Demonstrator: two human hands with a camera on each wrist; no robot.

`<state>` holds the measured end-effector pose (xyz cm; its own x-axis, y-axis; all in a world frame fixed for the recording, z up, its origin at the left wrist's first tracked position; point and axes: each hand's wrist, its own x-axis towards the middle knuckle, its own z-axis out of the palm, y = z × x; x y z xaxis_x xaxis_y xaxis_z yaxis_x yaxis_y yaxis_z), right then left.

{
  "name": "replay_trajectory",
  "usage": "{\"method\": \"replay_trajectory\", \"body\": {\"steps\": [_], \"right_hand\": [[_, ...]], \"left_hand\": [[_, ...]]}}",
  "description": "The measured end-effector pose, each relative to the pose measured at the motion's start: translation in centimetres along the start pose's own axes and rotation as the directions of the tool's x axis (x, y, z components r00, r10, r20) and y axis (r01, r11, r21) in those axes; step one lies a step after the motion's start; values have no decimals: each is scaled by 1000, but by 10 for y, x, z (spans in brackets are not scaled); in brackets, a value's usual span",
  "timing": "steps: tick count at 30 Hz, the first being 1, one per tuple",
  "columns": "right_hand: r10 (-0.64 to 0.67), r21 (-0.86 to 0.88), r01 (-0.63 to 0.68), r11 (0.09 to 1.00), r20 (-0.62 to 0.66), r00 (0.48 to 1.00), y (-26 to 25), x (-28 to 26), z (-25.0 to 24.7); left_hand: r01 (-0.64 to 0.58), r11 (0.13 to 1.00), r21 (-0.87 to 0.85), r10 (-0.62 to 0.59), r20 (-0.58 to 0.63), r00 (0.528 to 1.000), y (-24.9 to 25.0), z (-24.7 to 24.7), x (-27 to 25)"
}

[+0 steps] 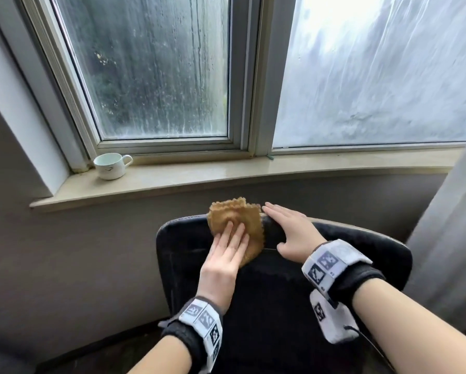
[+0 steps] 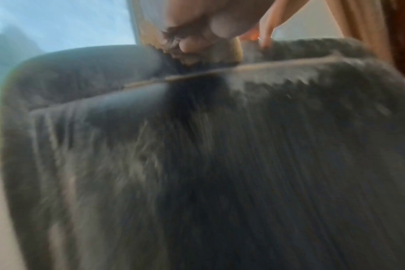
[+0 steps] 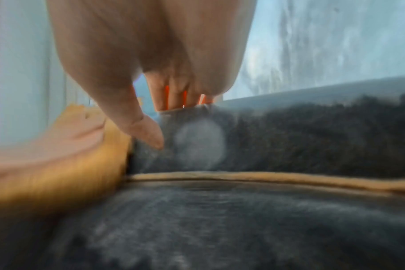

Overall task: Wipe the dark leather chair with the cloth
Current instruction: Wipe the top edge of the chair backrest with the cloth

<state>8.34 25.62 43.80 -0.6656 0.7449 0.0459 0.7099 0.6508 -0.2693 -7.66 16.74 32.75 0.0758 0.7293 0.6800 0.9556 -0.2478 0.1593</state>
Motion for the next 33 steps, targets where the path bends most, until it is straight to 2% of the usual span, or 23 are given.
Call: {"method": "replay_trajectory", "body": {"steps": [2, 4, 8, 11, 12, 14, 18, 21, 25, 28, 31, 33], "right_hand": [[18, 18, -18, 1000, -10, 1000, -3, 2, 1], [26, 25, -25, 999, -17, 1000, -3, 2, 1], [27, 41, -26, 999, -17, 999, -3, -1, -1], [33, 50, -32, 998, -16, 999, -6, -1, -1], [38, 56, -37, 998, -13, 999, -6, -1, -2], [33, 68, -32, 997, -18, 999, -6, -1, -4], [-8, 116, 13, 993, -42, 999, -3, 3, 0], [17, 98, -16, 995, -4, 1000, 0, 5, -2], [30, 86, -32, 996, 21, 999, -3, 4, -5], [27, 108, -28, 994, 12, 1000, -1, 4, -4], [29, 149, -32, 988, 21, 999, -4, 0, -8], [41, 174, -45, 984, 23, 999, -5, -2, -10]], "left_hand": [[-57, 998, -7, 57, 120, 991, 3, 1, -28], [-43, 999, -24, 46, 155, 987, 8, -5, -32], [59, 987, -150, -69, -59, 996, 13, -46, 28], [104, 982, -158, -142, -247, 959, 5, -72, 87], [106, 984, -140, -141, -268, 953, 5, -71, 98], [75, 991, -108, -98, -220, 971, 11, -53, 98], [46, 996, -71, -50, -52, 997, 20, 0, 42], [-15, 998, -56, 14, -21, 1000, 21, 13, 10], [-111, 992, -59, 116, 107, 987, 22, 14, -34], [-59, 986, -154, 67, 45, 997, 21, -6, -8], [34, 980, -198, -57, -111, 992, 8, -41, 47], [48, 982, -183, -82, -182, 980, 0, -53, 75]]}}
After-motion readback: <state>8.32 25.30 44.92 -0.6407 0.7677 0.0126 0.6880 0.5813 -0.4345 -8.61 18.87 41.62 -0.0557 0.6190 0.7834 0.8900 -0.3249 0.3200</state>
